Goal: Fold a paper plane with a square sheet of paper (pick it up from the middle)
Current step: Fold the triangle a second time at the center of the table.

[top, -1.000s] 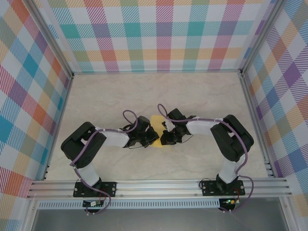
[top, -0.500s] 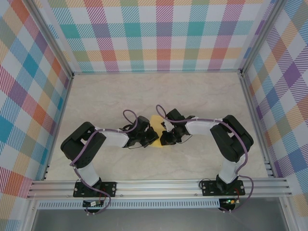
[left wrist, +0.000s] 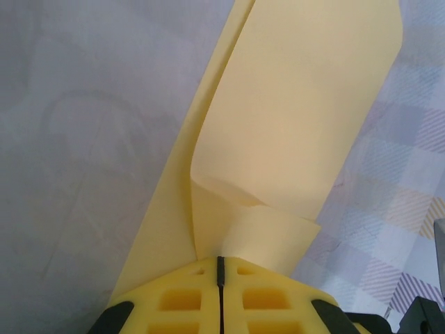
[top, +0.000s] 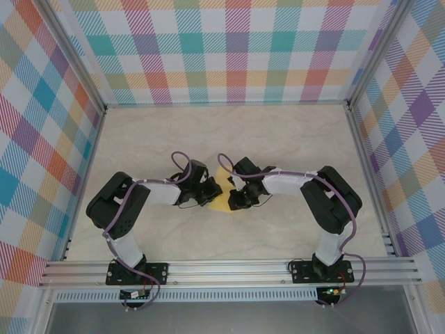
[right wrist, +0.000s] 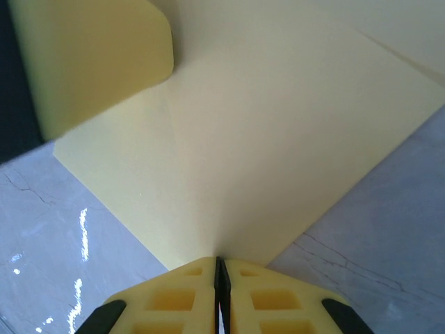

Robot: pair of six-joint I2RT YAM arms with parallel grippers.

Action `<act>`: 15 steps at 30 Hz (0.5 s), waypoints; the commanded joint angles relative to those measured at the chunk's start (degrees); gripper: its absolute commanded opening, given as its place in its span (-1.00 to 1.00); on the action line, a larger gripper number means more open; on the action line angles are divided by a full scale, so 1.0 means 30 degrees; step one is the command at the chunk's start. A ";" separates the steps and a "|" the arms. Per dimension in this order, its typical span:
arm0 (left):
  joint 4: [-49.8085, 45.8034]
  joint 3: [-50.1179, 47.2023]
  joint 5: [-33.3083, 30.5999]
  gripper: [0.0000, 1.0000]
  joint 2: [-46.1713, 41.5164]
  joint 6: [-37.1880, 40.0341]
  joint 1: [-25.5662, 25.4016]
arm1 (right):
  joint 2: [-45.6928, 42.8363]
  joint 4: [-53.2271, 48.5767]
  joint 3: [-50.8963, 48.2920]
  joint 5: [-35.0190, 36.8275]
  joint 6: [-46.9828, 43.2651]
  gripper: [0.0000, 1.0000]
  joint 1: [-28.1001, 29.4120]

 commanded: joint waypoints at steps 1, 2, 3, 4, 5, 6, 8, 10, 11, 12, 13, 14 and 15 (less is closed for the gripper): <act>-0.1291 0.0724 -0.1696 -0.85 0.0693 0.1225 0.1117 | 0.2521 -0.2384 -0.1449 0.3284 -0.0420 -0.81 0.0411; -0.1554 0.0923 -0.1696 -0.85 0.0797 0.1416 0.1237 | 0.2513 -0.2431 -0.1456 0.3344 -0.0419 -0.81 0.0419; -0.1698 0.1079 -0.1674 -0.85 0.0890 0.1523 0.1350 | 0.2543 -0.2473 -0.1434 0.3401 -0.0449 -0.81 0.0439; -0.1676 0.1185 -0.1594 -0.85 0.0949 0.1552 0.1442 | 0.2536 -0.2539 -0.1427 0.3495 -0.0464 -0.81 0.0437; -0.1619 0.1309 -0.1553 -0.85 0.1019 0.1637 0.1544 | 0.2525 -0.2597 -0.1427 0.3574 -0.0437 -0.81 0.0437; -0.1714 0.1454 -0.1578 -0.85 0.1102 0.1725 0.1643 | 0.2492 -0.2618 -0.1454 0.3636 -0.0423 -0.81 0.0437; -0.1791 0.1769 -0.1528 -0.85 0.1322 0.1832 0.1777 | 0.2456 -0.2618 -0.1463 0.3671 -0.0398 -0.81 0.0466; -0.1901 0.2106 -0.1553 -0.85 0.1603 0.1989 0.1901 | 0.2452 -0.2659 -0.1456 0.3702 -0.0372 -0.81 0.0475; -0.1963 0.2250 -0.1524 -0.85 0.1754 0.2081 0.1981 | 0.2452 -0.2639 -0.1456 0.3696 -0.0366 -0.81 0.0452; -0.1996 0.2396 -0.1484 -0.85 0.1843 0.2170 0.2040 | 0.2438 -0.2649 -0.1442 0.3703 -0.0333 -0.81 0.0466; -0.2040 0.2511 -0.1511 -0.85 0.1958 0.2320 0.2131 | 0.2412 -0.2623 -0.1449 0.3688 -0.0332 -0.81 0.0466; -0.2124 0.2656 -0.1577 -0.85 0.2012 0.2489 0.2206 | 0.2350 -0.2594 -0.1455 0.3670 -0.0332 -0.81 0.0452; -0.2296 0.2807 -0.1673 -0.85 0.1990 0.2677 0.2302 | 0.2328 -0.2589 -0.1485 0.3674 -0.0314 -0.81 0.0469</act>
